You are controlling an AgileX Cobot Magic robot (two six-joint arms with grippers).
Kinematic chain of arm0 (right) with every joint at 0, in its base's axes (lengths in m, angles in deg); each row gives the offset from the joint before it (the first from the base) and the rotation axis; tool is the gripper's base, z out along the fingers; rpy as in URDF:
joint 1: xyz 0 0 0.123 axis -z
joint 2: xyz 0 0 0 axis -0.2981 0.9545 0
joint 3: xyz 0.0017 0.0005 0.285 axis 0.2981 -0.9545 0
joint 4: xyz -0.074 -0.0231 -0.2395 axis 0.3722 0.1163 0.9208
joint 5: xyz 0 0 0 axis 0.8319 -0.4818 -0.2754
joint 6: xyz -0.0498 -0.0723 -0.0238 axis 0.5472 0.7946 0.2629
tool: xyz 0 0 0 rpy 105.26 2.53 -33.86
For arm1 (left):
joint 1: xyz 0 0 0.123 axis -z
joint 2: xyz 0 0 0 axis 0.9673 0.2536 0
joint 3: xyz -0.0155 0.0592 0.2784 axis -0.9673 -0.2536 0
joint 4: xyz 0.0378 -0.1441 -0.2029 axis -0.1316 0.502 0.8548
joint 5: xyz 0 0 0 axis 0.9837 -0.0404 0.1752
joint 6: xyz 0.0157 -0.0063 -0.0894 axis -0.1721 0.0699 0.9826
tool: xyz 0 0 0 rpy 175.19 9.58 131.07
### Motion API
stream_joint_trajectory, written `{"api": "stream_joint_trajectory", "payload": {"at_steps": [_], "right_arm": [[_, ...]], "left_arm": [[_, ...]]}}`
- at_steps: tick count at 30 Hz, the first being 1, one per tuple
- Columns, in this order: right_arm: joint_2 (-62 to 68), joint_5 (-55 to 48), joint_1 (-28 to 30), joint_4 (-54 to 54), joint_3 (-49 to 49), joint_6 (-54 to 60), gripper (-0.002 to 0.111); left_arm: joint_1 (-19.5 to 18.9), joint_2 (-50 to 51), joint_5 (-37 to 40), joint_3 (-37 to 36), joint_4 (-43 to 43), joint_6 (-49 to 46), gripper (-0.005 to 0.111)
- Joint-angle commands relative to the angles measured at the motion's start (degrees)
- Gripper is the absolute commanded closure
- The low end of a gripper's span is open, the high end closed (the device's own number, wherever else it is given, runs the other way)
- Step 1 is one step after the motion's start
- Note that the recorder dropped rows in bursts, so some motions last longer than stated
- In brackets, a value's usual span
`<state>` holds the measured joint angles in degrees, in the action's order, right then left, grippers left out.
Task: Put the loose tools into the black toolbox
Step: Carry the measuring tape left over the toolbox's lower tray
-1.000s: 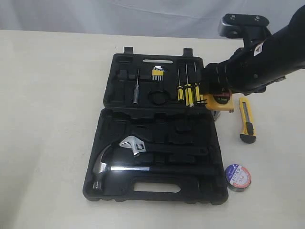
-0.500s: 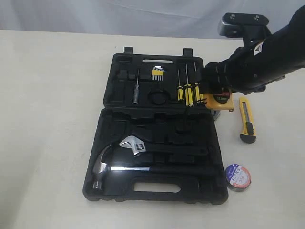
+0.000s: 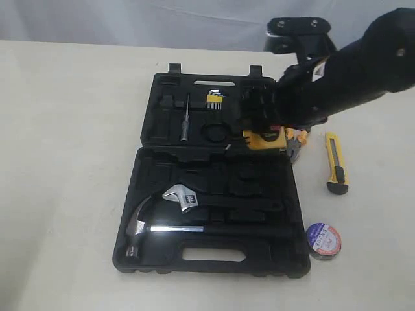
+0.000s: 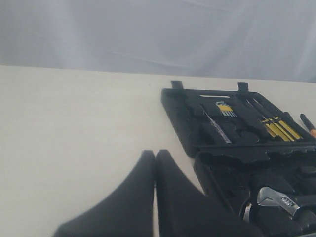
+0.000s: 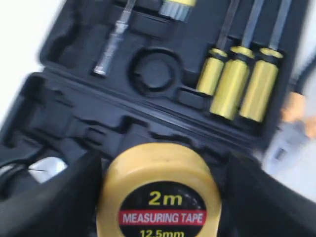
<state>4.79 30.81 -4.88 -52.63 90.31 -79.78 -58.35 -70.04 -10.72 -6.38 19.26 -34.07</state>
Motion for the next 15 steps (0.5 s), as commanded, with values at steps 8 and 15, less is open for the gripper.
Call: {"api": "stream_joint_trajectory", "payload": {"at_steps": [8,15], "right_arm": [[13.81,-2.11,-13.15,0.34,15.08,-8.05,0.109],[23.44,-1.68,-15.60,0.34,21.56,-11.07,0.109]], "left_arm": [[0.26,0.23,0.18,0.30,0.47,-0.02,0.107],[0.26,0.23,0.18,0.30,0.47,-0.02,0.107]]}}
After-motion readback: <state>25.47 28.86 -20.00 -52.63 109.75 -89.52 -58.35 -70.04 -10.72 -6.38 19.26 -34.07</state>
